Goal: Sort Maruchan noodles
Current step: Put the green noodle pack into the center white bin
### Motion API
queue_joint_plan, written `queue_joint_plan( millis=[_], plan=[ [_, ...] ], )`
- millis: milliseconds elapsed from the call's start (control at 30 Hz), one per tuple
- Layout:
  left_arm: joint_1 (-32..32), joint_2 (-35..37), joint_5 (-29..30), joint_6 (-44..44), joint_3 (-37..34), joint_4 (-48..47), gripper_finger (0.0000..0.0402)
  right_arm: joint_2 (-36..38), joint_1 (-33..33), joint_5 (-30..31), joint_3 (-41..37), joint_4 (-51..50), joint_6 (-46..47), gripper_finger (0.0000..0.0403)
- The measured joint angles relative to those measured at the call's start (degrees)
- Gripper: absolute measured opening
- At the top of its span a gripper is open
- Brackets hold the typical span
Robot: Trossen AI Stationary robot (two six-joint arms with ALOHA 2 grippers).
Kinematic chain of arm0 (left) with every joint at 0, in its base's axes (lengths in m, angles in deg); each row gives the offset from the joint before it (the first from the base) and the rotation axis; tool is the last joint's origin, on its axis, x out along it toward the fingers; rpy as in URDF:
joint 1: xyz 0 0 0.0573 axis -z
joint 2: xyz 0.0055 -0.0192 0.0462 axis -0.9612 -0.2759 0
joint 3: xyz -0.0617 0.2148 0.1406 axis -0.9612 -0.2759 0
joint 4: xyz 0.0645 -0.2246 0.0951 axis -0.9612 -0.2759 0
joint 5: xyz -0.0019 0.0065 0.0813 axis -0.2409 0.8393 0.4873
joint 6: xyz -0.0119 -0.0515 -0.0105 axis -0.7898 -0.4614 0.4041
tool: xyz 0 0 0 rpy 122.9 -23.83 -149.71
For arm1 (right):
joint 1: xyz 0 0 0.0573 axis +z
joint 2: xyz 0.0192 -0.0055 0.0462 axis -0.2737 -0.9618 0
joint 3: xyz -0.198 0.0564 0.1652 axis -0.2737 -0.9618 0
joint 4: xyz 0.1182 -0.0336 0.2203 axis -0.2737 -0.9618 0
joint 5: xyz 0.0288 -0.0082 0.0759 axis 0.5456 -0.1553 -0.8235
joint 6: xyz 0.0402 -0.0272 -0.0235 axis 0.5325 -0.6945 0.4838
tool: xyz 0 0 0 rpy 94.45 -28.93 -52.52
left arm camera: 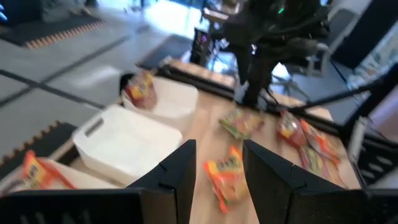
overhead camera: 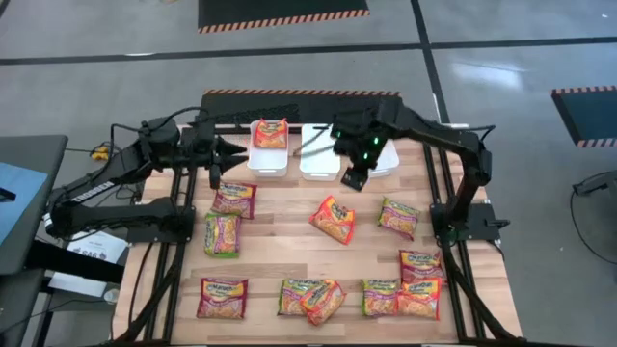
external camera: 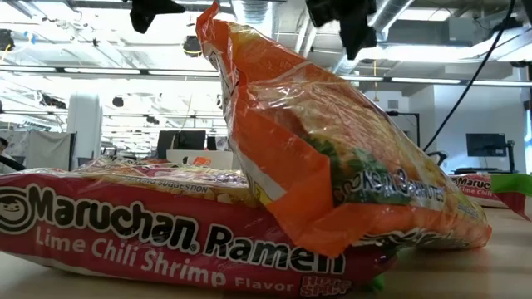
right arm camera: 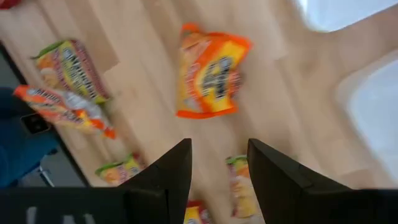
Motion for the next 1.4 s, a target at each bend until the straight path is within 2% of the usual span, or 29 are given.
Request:
queue_joint_plan(
  millis=[300, 567, 633, 733, 900, 1067, 1400],
  plan=[
    [0.0, -0.3, -10.5, -1.5, 0.0, -7.8, 0.0116, -0.2, 15.9, 3.1, -1.3, 0.1, 12.6, 0.0179],
    [0.7, -0.3, -12.0, -0.2, 0.0, -11.2, 0.0116, -0.2, 27.8, 2.6, -10.1, 2.2, 22.0, 0.0179],
    [0.9, -0.3, -12.1, 0.7, 0.0, -11.3, 0.0116, -0.2, 30.0, 0.4, -12.2, 4.9, 23.7, 0.0179],
    [0.9, -0.3, -12.0, 1.0, 0.0, -11.3, 0.0116, -0.2, 32.4, -3.2, -14.4, 7.5, 25.5, 0.0179],
    [0.9, -0.3, -11.9, 0.9, 0.0, -11.3, 0.0116, 0.0, 35.6, -5.7, -18.0, 10.1, 26.1, 0.0178],
    [0.9, -0.3, -11.8, 0.7, 0.0, -11.3, 0.0116, 1.3, 37.7, -8.4, -22.9, 11.4, 25.7, 0.016],
    [0.9, -0.3, -5.7, -2.7, -0.1, -11.3, 0.0116, 14.5, 39.5, -7.7, -37.3, 16.0, 26.4, 0.0129]
  ],
)
